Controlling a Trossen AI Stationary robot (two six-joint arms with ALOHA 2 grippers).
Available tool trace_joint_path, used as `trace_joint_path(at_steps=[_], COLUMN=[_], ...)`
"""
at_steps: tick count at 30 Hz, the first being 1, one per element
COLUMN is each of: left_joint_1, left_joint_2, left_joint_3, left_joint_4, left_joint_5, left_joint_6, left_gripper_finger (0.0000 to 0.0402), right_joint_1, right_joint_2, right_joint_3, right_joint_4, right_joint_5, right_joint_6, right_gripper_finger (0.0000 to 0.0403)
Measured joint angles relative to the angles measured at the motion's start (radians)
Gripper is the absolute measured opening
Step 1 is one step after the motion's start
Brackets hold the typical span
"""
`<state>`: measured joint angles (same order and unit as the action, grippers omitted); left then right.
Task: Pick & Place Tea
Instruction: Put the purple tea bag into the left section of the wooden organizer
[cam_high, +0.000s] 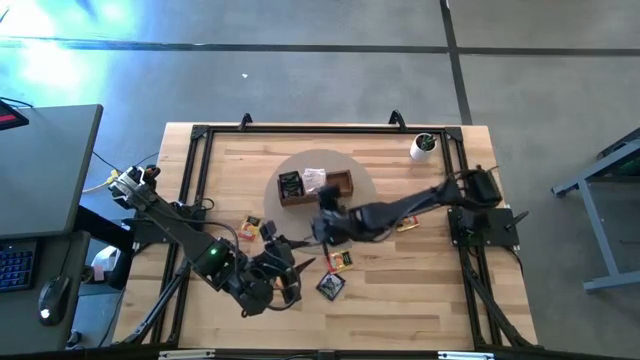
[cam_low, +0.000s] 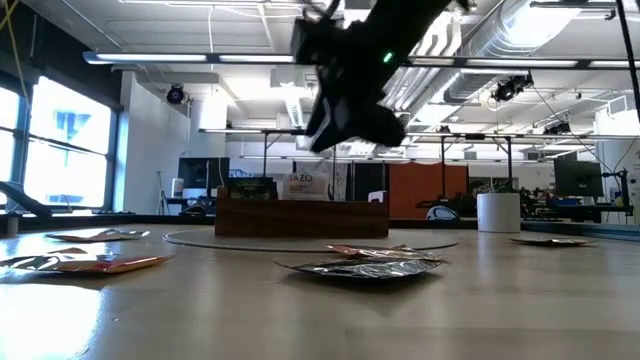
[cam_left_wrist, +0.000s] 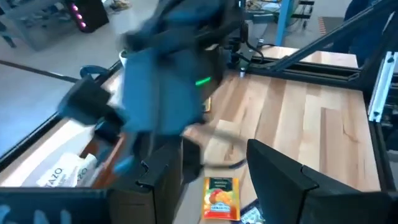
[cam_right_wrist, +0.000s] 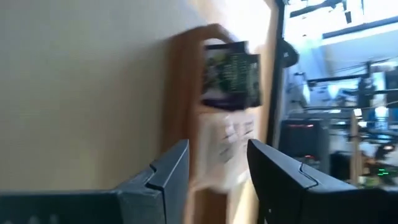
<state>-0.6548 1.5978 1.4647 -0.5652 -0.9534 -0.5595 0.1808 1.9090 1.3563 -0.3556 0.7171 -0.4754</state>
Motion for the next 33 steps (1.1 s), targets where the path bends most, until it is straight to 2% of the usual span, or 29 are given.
trace_joint_path(at_steps=[4,8,12,15,19,23,26,30,33], left_joint_1=[-0.001,0.0,0.0,0.008,0.028,0.027,0.026,0.027,0.029], left_joint_2=[0.0,0.0,0.0,0.004,0.051,0.094,0.154,0.219,0.27], left_joint_3=[0.0,0.0,0.0,0.0,0.0,0.001,0.0,0.002,-0.001], left_joint_4=[-0.001,-0.003,-0.012,-0.017,-0.021,0.001,0.039,0.101,0.129], left_joint_5=[0.007,0.04,0.125,0.194,0.26,0.337,0.407,0.45,0.446], left_joint_6=[-0.003,-0.021,-0.049,-0.062,-0.1,-0.1,-0.109,-0.107,-0.142], left_gripper_finger=[0.0177,0.0177,0.0177,0.0177,0.0177,0.0177,0.0177,0.0177,0.0177], right_joint_1=[0.093,0.196,0.3,0.364,0.422,0.445,0.439,0.421,0.408], right_joint_2=[-0.076,-0.137,-0.166,-0.165,-0.165,-0.165,-0.165,-0.164,-0.161], right_joint_3=[0.0,-0.005,-0.058,-0.123,-0.248,-0.378,-0.459,-0.526,-0.543], right_joint_4=[-0.181,-0.339,-0.327,-0.249,0.026,0.291,0.427,0.51,0.5], right_joint_5=[-0.002,-0.144,-0.25,-0.312,-0.335,-0.332,-0.333,-0.335,-0.348], right_joint_6=[0.261,0.55,0.711,0.849,1.009,1.018,1.021,1.021,0.994], right_gripper_finger=[0.0154,0.0145,0.014,0.014,0.014,0.014,0.014,0.014,0.014])
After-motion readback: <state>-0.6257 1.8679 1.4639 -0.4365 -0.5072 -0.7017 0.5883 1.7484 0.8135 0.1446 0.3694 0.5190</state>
